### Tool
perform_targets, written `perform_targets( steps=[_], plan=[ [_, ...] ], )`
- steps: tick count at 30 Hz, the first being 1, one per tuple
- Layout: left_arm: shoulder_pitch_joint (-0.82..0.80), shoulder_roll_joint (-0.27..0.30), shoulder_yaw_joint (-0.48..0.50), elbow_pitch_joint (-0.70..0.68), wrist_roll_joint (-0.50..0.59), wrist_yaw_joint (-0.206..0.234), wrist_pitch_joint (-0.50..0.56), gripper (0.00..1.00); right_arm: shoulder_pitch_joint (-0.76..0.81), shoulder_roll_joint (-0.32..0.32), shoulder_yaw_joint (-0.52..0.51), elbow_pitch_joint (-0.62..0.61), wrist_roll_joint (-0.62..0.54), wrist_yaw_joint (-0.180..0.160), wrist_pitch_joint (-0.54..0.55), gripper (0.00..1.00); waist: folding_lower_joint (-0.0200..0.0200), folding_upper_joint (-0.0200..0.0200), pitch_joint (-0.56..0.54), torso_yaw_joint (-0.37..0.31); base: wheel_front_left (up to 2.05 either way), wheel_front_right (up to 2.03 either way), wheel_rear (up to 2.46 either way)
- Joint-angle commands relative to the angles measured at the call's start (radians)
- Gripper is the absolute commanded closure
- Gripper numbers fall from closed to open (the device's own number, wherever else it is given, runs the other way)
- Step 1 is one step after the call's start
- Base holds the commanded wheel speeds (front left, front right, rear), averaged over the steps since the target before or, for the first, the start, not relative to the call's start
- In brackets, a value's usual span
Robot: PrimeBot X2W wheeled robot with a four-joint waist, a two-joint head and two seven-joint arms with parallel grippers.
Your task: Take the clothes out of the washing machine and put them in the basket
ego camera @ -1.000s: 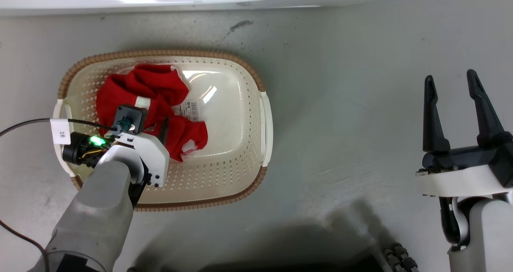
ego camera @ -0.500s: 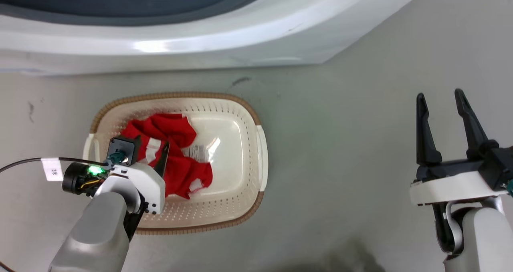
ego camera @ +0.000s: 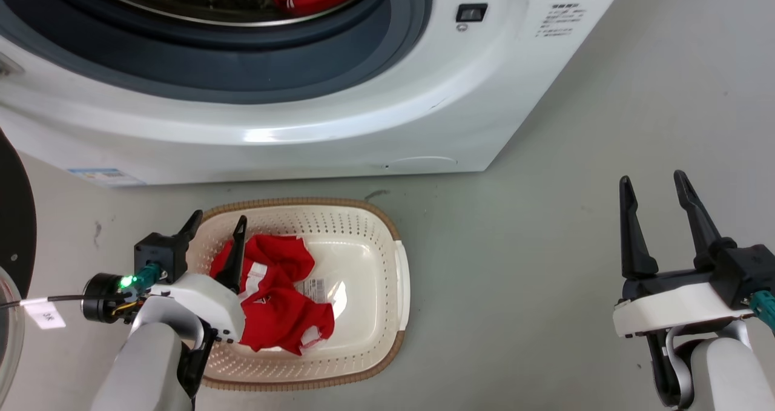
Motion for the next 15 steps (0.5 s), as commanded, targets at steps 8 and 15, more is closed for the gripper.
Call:
perform_targets(
  steps=[8, 15],
  plan=[
    [0.028, 0.003, 0.052, -0.125, 0.058, -0.01, -0.003, 0.0, 0.024, 0.0, 0.007, -0.002, 0.026, -0.001, -0.003, 0.0, 0.0001, 0.0, -0.032, -0.035, 0.0, 0.0, 0.0],
    [-0.098, 0.055, -0.007, -0.133, 0.078, -0.017, -0.002, 0.0, 0.006, 0.0, 0.018, -0.011, 0.05, -0.001, -0.003, 0.0, 0.0001, 0.0, 0.037, -0.084, 0.0, 0.0, 0.0]
  ],
)
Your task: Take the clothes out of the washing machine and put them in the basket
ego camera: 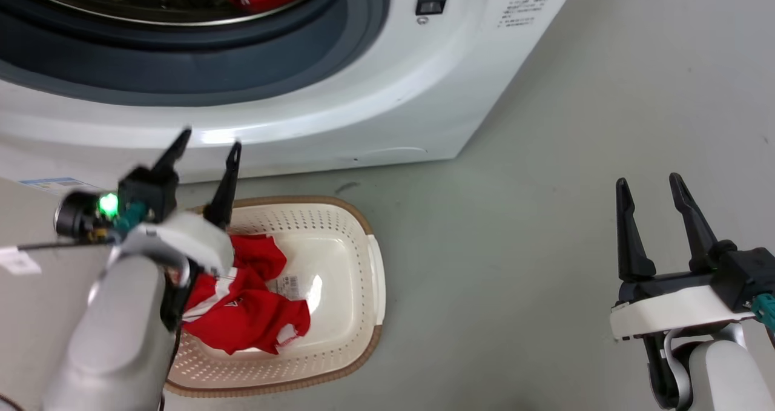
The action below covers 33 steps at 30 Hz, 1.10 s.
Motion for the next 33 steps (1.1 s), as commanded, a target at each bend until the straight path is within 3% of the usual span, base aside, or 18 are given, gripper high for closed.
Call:
perform_targets(
  steps=[1, 5, 6, 15, 16, 24, 33],
  plan=[
    [-0.038, 0.01, -0.008, 0.005, -0.011, -0.001, 0.0, 0.0, -0.01, 0.0, 0.002, -0.004, 0.005, -0.001, -0.002, 0.0, 0.0001, -0.0001, 0.035, -0.025, 0.0, 0.0, 0.0],
    [-0.176, 0.052, -0.046, -0.013, -0.059, -0.002, 0.053, 0.0, -0.018, 0.0, 0.009, -0.01, 0.02, -0.001, -0.002, 0.0, 0.0001, -0.0001, 0.092, -0.055, 0.0, 0.0, 0.0],
    [-0.297, 0.098, -0.077, -0.028, -0.101, -0.002, 0.122, 0.0, -0.031, 0.0, 0.015, -0.018, 0.035, -0.001, -0.002, 0.0, 0.0001, -0.0001, 0.144, -0.078, 0.0, 0.0, 0.0],
    [-0.716, 0.225, -0.219, -0.005, -0.25, -0.002, 0.454, 0.0, -0.071, 0.0, 0.053, -0.042, 0.08, -0.001, -0.002, 0.0, 0.0001, -0.0001, 0.284, -0.134, 0.0, 0.0, 0.0],
    [-0.855, 0.25, -0.242, 0.053, -0.303, -0.002, 0.576, 0.0, -0.085, 0.001, 0.079, -0.045, 0.095, -0.001, -0.003, 0.0, 0.0001, -0.0001, 0.317, -0.16, 0.0, 0.0, 0.0],
    [-1.115, 0.238, -0.231, 0.228, -0.391, -0.001, 0.859, 0.0, -0.098, 0.001, 0.14, -0.061, 0.14, -0.001, -0.002, 0.0, 0.0001, -0.0001, 0.385, -0.231, 0.0, 0.0, 0.0],
    [-1.238, 0.243, -0.27, 0.355, -0.368, 0.008, 0.989, 0.0, -0.096, 0.001, 0.183, -0.074, 0.176, -0.001, -0.002, 0.0, 0.0001, -0.0001, 0.445, -0.278, 0.0, 0.0, 0.0]
  ],
)
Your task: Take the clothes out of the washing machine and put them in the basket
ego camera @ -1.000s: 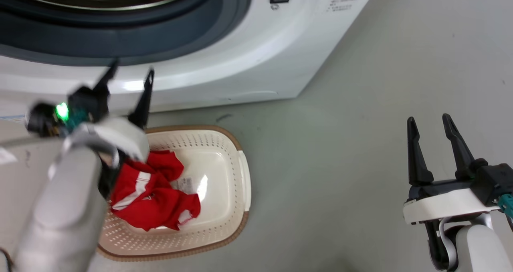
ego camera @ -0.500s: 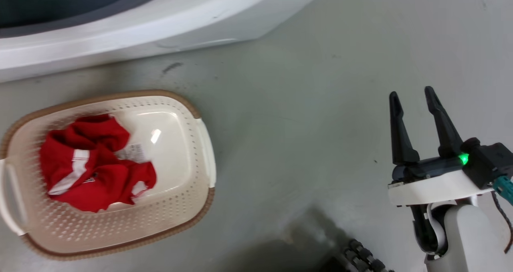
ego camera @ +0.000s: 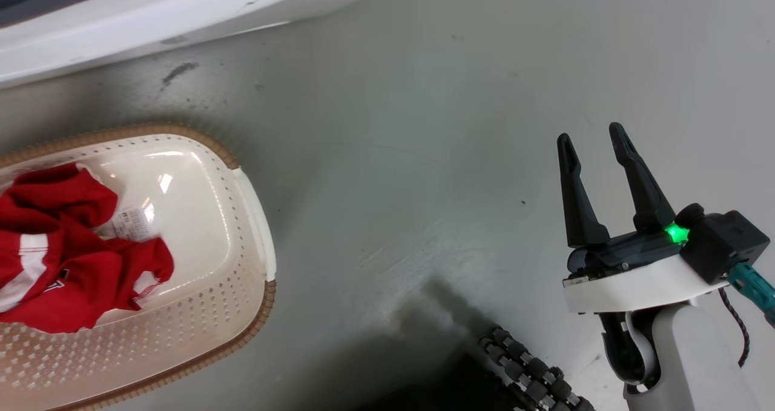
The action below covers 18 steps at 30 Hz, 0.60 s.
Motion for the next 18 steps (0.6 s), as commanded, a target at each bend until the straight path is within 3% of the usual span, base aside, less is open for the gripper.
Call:
perform_targets(
  steps=[1, 12, 13, 14, 18],
  plan=[
    [-0.012, -0.003, -0.009, 0.014, -0.005, -0.003, 0.011, 0.0, -0.006, 0.002, 0.005, -0.006, 0.006, -0.001, -0.003, 0.0, -0.0002, 0.0, 0.016, -0.013, 0.0, 0.0, 0.0],
    [0.023, 0.009, -0.071, 0.081, -0.007, -0.011, 0.048, 0.0, -0.026, 0.001, 0.019, -0.012, 0.034, -0.001, -0.003, 0.0, -0.0002, 0.0, 0.048, -0.026, 0.0, 0.0, 0.0],
    [0.026, 0.011, -0.08, 0.084, -0.005, -0.012, 0.05, 0.3, -0.027, 0.001, 0.017, -0.011, 0.035, -0.001, -0.003, 0.0, -0.0002, 0.0, 0.048, -0.025, 0.0, 0.0, 0.0],
    [0.028, 0.015, -0.088, 0.086, -0.002, -0.012, 0.05, 1.0, -0.028, 0.001, 0.016, -0.011, 0.036, -0.001, -0.003, 0.0, -0.0002, 0.0, 0.048, -0.025, 0.0, 0.0, 0.0],
    [0.032, 0.022, -0.113, 0.081, -0.007, -0.011, 0.037, 1.0, -0.025, 0.001, 0.01, -0.008, 0.031, -0.001, -0.002, 0.0, -0.0002, 0.0, 0.042, -0.019, 0.0, 0.0, 0.0]
  ],
)
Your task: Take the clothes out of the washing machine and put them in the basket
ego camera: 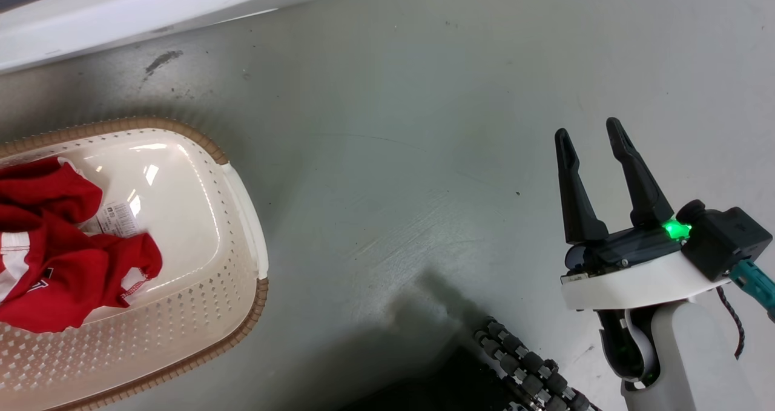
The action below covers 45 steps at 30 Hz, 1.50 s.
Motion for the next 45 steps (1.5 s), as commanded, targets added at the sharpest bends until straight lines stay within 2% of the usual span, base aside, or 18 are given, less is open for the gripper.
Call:
perform_targets(
  steps=[1, 9, 12, 19, 29, 36, 40, 45],
  plan=[
    [0.04, 0.007, -0.017, 0.016, -0.004, 0.004, -0.014, 1.0, -0.013, 0.001, -0.004, 0.002, -0.001, -0.001, -0.003, 0.0, 0.0, 0.0, -0.007, 0.005, 0.0, 0.0, 0.0],
    [0.05, -0.007, -0.026, 0.006, -0.024, 0.003, -0.135, 1.0, -0.015, 0.001, -0.029, 0.005, -0.033, -0.001, -0.003, 0.0, 0.0, 0.0, -0.056, 0.04, 0.0, 0.0, 0.0],
    [0.085, -0.04, -0.03, 0.012, -0.039, 0.003, -0.204, 1.0, -0.006, 0.001, -0.065, 0.007, -0.054, -0.001, -0.003, 0.0, 0.0, 0.0, -0.087, 0.078, 0.0, 0.0, 0.0],
    [0.187, -0.061, -0.056, -0.007, -0.055, 0.003, -0.448, 1.0, 0.009, 0.001, -0.105, 0.014, -0.12, -0.001, -0.003, 0.0, 0.0, 0.0, -0.188, 0.142, 0.0, 0.0, 0.0],
    [0.354, -0.109, -0.095, -0.016, -0.109, 0.003, -0.711, 1.0, 0.041, 0.0, -0.147, 0.027, -0.181, -0.001, -0.003, 0.0, 0.0, 0.0, -0.353, 0.236, 0.0, 0.0, 0.0],
    [0.492, -0.125, -0.104, -0.038, -0.139, 0.003, -0.886, 1.0, 0.075, 0.0, -0.154, 0.041, -0.21, -0.001, -0.003, 0.0, 0.0, 0.0, -0.467, 0.276, 0.0, 0.0, 0.0],
    [0.592, -0.129, -0.103, -0.072, -0.137, 0.02, -0.979, 1.0, 0.097, 0.0, -0.154, 0.055, -0.213, -0.001, -0.003, 0.0, 0.0, 0.0, -0.535, 0.294, 0.0, 0.0, 0.0],
    [0.694, -0.121, -0.091, -0.171, -0.131, 0.055, -1.015, 1.0, 0.122, 0.0, -0.163, 0.066, -0.217, -0.001, -0.003, 0.0, 0.0, 0.0, -0.588, 0.313, 0.0, 0.0, 0.0]
  ],
)
